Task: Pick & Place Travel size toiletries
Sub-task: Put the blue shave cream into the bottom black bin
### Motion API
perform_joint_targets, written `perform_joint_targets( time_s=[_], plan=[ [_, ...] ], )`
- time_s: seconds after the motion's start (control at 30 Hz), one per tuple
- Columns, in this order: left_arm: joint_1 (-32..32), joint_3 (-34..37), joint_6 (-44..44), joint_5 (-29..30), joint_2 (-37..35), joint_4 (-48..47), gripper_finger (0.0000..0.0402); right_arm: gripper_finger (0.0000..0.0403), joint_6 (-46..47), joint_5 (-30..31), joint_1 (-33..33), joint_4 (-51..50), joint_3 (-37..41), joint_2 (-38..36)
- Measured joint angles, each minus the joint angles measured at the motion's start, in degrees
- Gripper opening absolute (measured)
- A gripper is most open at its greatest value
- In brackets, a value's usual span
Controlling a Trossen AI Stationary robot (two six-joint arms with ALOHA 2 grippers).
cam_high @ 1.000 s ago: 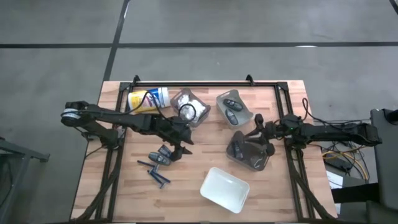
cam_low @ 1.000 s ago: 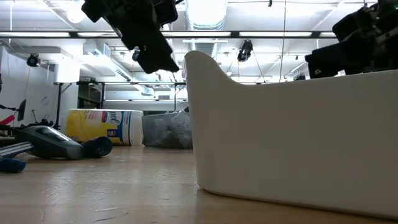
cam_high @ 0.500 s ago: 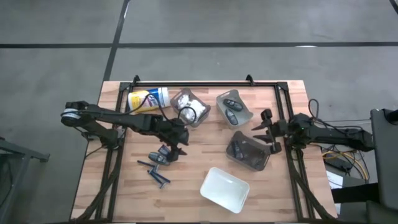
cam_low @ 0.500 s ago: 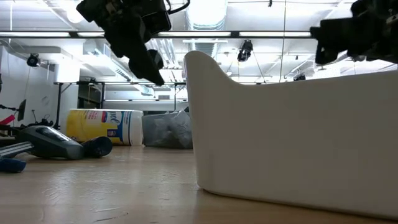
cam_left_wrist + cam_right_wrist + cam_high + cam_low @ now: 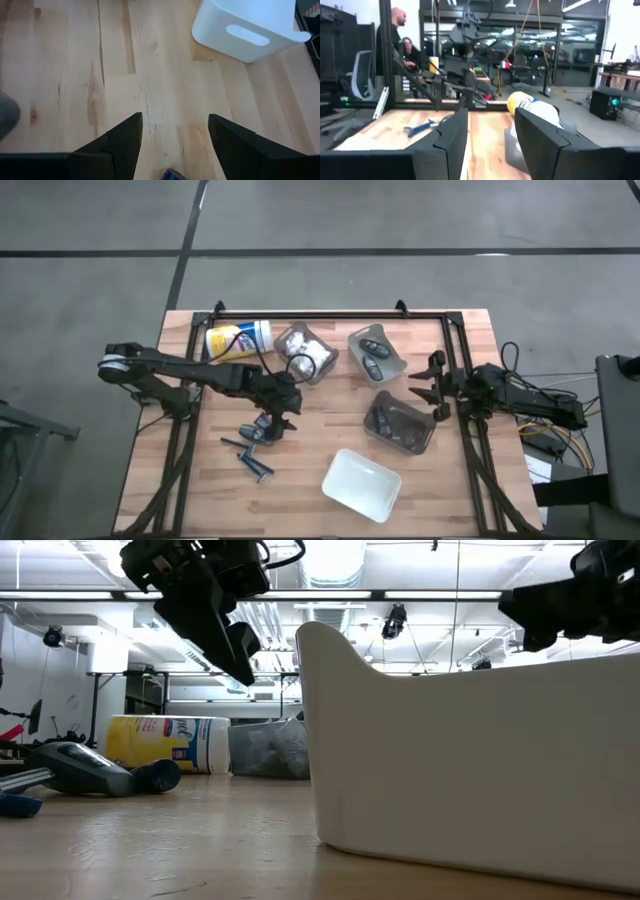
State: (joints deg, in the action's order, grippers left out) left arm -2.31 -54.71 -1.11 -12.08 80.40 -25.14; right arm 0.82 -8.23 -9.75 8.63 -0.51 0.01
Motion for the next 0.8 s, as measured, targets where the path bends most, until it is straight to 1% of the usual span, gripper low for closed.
perform_joint_targets(
  time_s=[0.13, 0.23, 0.27, 0.37, 0.47, 0.53, 0.63, 0.8],
  plan=[
    [0.00, 0.84, -1.38, -0.41, 0.00, -2.95, 0.0232, 0.0170, -1.16, 5.38, -0.01, -3.06, 0.00, 0.02],
    [-0.07, 0.84, -1.96, -1.29, 0.02, -6.87, 0.0232, 0.0175, 0.88, 10.31, -0.01, -7.61, -0.02, 0.06],
    [-0.08, 0.84, -1.97, -2.10, 0.02, -8.11, 0.0232, 0.0177, 1.90, 11.12, -0.05, -7.85, -0.05, 0.67],
    [-0.42, 1.22, -1.77, -5.19, 0.02, -11.00, 0.0232, 0.0182, 4.12, 11.26, -0.01, -8.18, -0.15, 2.28],
    [-1.10, 2.82, 0.32, -8.59, 0.02, -12.55, 0.0232, 0.0187, 5.32, 11.26, -0.01, -8.18, -0.15, 3.77],
    [-1.59, 4.28, 1.46, -8.97, 0.02, -12.35, 0.0232, 0.0190, 4.90, 11.24, -0.01, -8.19, -0.15, 4.48],
    [-1.77, 6.86, 3.11, -6.89, 0.02, -12.36, 0.0232, 0.0194, 5.00, 11.26, -0.01, -8.19, -0.20, 5.46],
    [-1.76, 9.71, 6.45, 2.36, 0.02, -10.00, 0.0232, 0.0200, 4.77, 11.24, -0.01, -8.24, -0.20, 6.48]
  ],
)
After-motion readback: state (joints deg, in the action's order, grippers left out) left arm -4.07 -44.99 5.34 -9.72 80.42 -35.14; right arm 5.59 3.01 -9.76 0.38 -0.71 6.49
